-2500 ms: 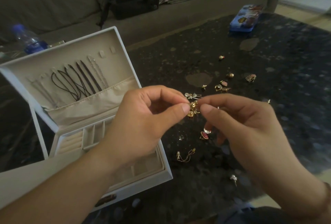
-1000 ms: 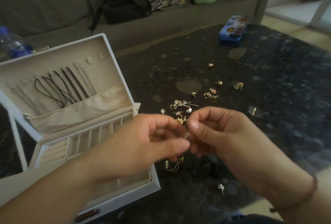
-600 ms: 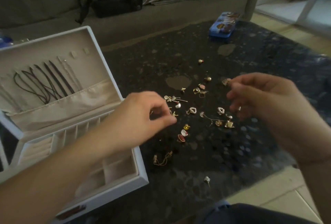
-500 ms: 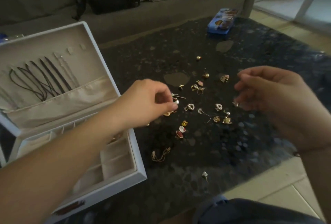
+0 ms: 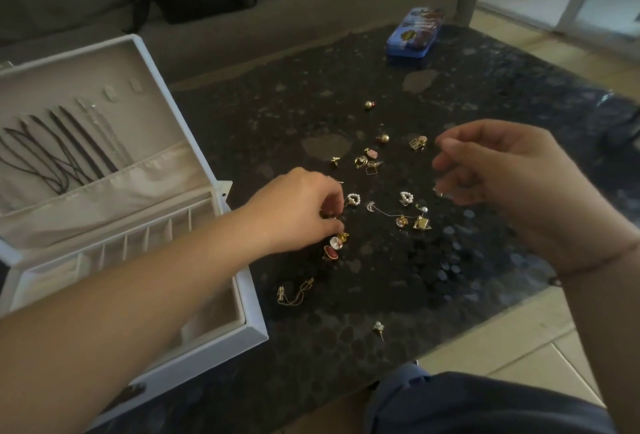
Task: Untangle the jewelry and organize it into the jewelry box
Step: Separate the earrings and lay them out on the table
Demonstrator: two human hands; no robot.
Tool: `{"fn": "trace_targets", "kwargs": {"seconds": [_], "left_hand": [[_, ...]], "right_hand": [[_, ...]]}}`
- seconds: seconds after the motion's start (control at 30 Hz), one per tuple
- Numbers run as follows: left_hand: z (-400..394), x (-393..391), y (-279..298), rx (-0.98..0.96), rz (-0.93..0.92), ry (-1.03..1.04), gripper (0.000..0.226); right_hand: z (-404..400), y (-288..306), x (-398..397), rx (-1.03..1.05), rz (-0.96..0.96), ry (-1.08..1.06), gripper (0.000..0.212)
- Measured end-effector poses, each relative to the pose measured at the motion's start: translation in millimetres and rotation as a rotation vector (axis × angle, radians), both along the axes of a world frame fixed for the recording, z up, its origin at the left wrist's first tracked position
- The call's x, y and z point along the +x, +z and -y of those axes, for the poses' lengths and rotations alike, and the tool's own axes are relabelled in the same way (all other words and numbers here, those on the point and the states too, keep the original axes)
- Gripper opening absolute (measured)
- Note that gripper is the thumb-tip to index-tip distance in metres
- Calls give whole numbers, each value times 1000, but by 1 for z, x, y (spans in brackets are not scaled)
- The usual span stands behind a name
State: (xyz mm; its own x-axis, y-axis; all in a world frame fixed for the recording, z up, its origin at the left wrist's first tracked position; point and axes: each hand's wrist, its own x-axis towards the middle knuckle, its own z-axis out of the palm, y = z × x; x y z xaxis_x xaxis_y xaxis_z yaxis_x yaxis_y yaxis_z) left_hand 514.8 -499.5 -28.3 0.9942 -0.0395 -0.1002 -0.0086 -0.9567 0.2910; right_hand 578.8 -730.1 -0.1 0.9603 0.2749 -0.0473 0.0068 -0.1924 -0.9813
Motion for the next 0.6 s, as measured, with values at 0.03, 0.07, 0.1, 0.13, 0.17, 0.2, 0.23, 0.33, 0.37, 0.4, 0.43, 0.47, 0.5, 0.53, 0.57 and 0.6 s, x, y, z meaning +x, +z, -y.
{"fn": "trace_targets", "kwargs": {"seconds": [0.03, 0.07, 0.1, 0.13, 0.17, 0.2, 0.23, 0.33, 0.37, 0.4, 0.43, 0.47, 0.5, 0.53, 0.57, 0.6], "left_hand": [[0, -7, 2, 1, 34, -5, 14], [-1, -16, 6, 6, 85, -3, 12], [-1, -26, 11, 42, 137, -3, 12], [-1, -37, 17, 111, 156, -17, 14], [0, -48, 23, 205, 121, -36, 17], [2, -58, 26, 295, 40, -56, 21], [4, -67, 27, 364, -50, -73, 25], [13, -80, 26, 434, -219, -94, 36], [15, -80, 25, 444, -233, -101, 38], [17, -79, 24, 462, -237, -112, 39], [18, -77, 24, 489, -251, -119, 39], [20, -74, 23, 517, -270, -122, 39], [21, -72, 21, 539, -284, -122, 36], [22, -70, 19, 547, -295, -128, 29], [22, -69, 17, 537, -307, -141, 21], [21, -68, 15, 511, -322, -149, 15]], "right_hand": [[2, 1, 1, 12, -2, -13, 11], [4, 1, 3, 20, 2, -18, 11], [7, 1, 4, 7, 16, -15, 11], [10, -1, 6, -46, 44, -1, 13], [14, -3, 9, -154, 86, 27, 15], [17, -6, 12, -304, 133, 74, 17], [18, -9, 15, -468, 167, 135, 19], [13, -17, 15, -748, 155, 310, 21], [10, -19, 13, -774, 139, 353, 22], [6, -20, 11, -794, 131, 384, 23], [3, -21, 9, -816, 130, 408, 24], [1, -22, 8, -843, 135, 423, 26], [-2, -23, 7, -872, 144, 429, 26], [-3, -23, 7, -897, 151, 429, 24], [-4, -25, 8, -912, 154, 424, 22], [-4, -26, 9, -918, 157, 417, 19]]}}
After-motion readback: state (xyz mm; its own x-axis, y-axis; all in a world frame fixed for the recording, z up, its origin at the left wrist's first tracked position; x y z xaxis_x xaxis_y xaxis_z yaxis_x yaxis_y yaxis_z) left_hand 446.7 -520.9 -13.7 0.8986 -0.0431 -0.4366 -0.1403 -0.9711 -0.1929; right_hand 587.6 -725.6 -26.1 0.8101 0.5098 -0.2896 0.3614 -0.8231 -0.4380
